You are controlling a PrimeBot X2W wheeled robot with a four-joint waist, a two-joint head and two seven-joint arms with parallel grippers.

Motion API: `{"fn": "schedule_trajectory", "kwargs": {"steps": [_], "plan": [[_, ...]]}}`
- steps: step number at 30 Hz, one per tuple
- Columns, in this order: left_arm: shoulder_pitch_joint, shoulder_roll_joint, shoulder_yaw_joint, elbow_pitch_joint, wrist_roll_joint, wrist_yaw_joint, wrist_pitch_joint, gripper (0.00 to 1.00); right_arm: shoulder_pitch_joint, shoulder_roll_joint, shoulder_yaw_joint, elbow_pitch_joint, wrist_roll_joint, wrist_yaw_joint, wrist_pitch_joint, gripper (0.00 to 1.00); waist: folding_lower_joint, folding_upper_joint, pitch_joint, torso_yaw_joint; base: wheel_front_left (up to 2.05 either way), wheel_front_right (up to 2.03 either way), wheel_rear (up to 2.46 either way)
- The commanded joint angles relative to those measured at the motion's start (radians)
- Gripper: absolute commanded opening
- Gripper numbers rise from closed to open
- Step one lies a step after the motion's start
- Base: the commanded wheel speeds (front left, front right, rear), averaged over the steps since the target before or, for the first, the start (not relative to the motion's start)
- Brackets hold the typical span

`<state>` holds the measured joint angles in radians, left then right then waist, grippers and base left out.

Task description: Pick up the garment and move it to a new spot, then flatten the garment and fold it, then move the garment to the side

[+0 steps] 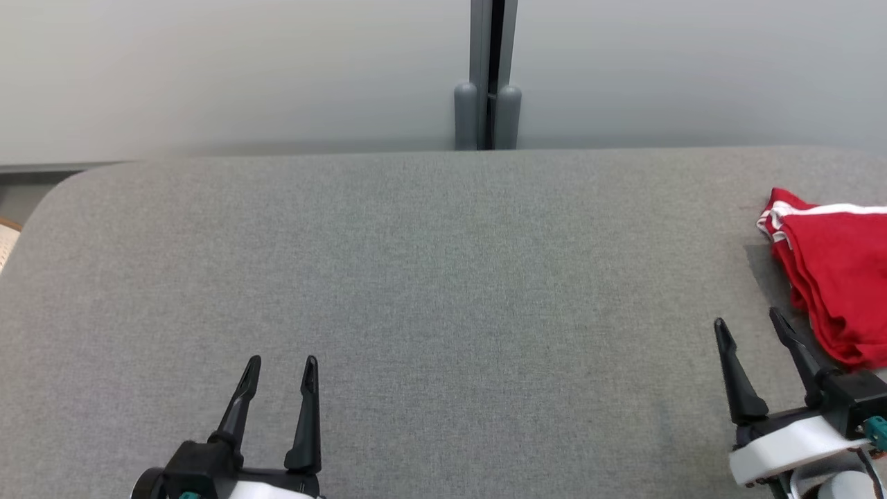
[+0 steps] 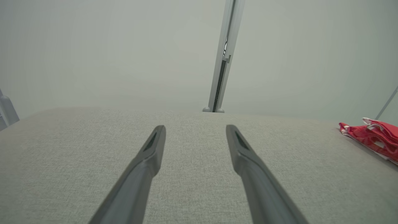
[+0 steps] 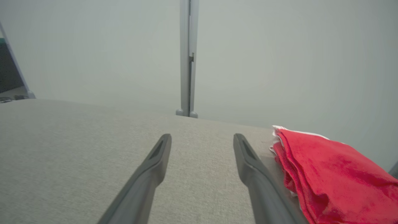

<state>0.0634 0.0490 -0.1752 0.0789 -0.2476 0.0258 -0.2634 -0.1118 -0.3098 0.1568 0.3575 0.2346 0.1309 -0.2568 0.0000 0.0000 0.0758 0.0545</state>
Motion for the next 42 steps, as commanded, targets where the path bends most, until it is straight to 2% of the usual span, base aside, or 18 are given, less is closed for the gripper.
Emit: {"fn": "schedule_trajectory", "kwargs": {"steps": [1,7,12,18,29,30,34,42], "plan": [[0.027,0.003,0.011,-0.010,0.015,0.009,-0.001,1.00,0.018,0.038,-0.018,-0.071,-0.030,-0.001,-0.010,1.00,0.0000,0.0000,-0.070,0.003,0.00,0.00,0.00],[0.088,0.004,0.045,-0.065,0.061,0.025,-0.001,1.00,0.141,0.158,-0.059,-0.321,-0.119,-0.001,-0.009,1.00,0.0000,0.0000,-0.115,0.004,0.00,0.00,0.00],[0.132,0.004,0.057,-0.135,0.105,0.011,-0.001,1.00,0.269,0.209,-0.109,-0.446,-0.145,-0.001,-0.007,1.00,0.0000,0.0000,-0.154,0.017,0.00,0.00,0.00],[0.179,0.003,0.067,-0.151,0.128,-0.005,0.000,1.00,0.356,0.228,-0.110,-0.417,-0.152,0.000,-0.007,1.00,0.0000,0.0000,-0.172,0.017,0.00,0.00,0.00],[0.174,0.004,0.066,-0.138,0.150,-0.012,-0.001,1.00,0.355,0.242,-0.134,-0.380,-0.130,0.000,-0.007,1.00,0.0000,0.0000,-0.170,0.016,0.00,0.00,0.00],[0.180,0.000,0.062,-0.133,0.143,-0.013,-0.001,0.00,0.357,0.243,-0.131,-0.376,-0.130,0.000,-0.007,0.00,0.0000,0.0000,-0.170,0.016,0.00,0.00,0.00],[0.190,-0.004,0.058,-0.107,0.124,-0.013,0.001,0.00,0.362,0.250,-0.127,-0.347,-0.114,0.000,-0.005,0.00,0.0000,0.0000,-0.169,0.015,0.00,0.00,0.00],[0.152,0.009,0.070,-0.086,-0.055,-0.025,0.031,0.00,0.322,0.240,-0.131,-0.324,0.064,0.000,0.027,0.00,0.0000,0.0000,-0.163,0.011,0.00,0.00,0.00]]}}
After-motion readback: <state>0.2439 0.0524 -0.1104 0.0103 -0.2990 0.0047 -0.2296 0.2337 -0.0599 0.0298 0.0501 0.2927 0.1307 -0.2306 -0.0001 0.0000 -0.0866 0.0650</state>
